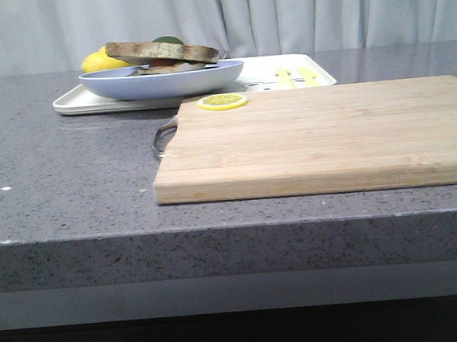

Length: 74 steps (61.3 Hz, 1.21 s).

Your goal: Place bread and move sandwich to tray

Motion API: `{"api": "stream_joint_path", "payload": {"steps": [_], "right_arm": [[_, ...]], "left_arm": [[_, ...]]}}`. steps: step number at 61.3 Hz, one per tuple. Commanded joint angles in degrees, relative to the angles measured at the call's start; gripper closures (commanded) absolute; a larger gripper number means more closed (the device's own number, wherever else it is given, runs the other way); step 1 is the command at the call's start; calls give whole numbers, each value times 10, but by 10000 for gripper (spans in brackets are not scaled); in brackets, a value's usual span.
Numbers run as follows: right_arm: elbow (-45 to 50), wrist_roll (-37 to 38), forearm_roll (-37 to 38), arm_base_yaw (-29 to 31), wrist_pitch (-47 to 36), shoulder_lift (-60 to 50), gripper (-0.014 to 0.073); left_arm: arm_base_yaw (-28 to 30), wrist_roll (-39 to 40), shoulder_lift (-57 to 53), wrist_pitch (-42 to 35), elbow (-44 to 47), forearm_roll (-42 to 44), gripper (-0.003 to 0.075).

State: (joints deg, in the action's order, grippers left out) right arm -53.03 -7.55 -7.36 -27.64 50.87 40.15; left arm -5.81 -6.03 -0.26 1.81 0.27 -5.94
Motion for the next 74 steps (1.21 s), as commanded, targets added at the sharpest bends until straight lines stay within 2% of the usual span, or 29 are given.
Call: {"api": "stream_joint_path", "payload": {"steps": [1,5,43,54,74], "right_arm": [[-12,-3,-6,2,-36,-1,662],[-12,-3,-6,2,-36,-1,662],[-12,-3,-6,2,-36,-1,662],[-12,-3,-6,2,-36,-1,662],[-12,-3,-6,2,-36,-1,662]], "left_arm": [[1,37,-12,-52,1,15,741],[1,65,-12,-52,1,35,741],[1,56,-12,-50,1,25,741],[1,11,-12,-50,1,8,741],[1,11,-12,-52,1,-3,741]]}}
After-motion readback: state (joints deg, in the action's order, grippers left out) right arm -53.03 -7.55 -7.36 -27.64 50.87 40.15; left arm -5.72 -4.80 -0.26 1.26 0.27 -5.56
